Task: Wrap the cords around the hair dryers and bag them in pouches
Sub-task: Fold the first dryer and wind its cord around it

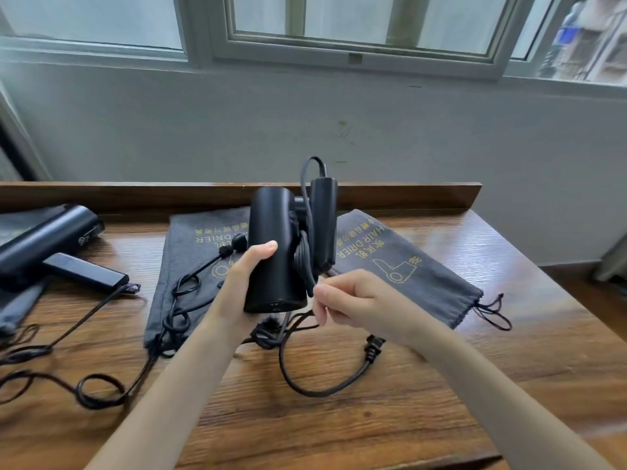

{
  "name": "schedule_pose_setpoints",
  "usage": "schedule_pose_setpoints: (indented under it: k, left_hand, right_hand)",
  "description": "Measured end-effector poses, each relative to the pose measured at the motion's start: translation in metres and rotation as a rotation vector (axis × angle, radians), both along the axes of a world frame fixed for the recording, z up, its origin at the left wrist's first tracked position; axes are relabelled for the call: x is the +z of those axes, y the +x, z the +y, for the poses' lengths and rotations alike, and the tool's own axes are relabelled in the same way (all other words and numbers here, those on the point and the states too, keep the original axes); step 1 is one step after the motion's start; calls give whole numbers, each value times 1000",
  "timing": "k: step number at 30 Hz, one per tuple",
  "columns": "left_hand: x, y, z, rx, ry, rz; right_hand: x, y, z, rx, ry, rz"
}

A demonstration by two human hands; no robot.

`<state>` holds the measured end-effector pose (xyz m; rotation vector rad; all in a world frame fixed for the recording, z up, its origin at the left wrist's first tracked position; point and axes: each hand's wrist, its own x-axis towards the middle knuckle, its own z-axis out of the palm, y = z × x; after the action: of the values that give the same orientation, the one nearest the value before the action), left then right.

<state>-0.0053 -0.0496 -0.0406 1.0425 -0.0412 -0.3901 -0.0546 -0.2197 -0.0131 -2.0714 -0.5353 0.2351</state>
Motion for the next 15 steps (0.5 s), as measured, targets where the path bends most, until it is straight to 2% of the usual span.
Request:
schedule_pose_setpoints:
  k: [4,7,15]
  left_hand:
    - [0,-1,-6,-21,-269,-54]
    - [2,1,-6,-55,-372,-60]
    - [-3,3,3,-119,-537,58]
  right_hand:
    - [-4,-4,8,44,52,62]
    - [-2,-3,12,64,24,45]
    - [4,12,9,45,-271,-59]
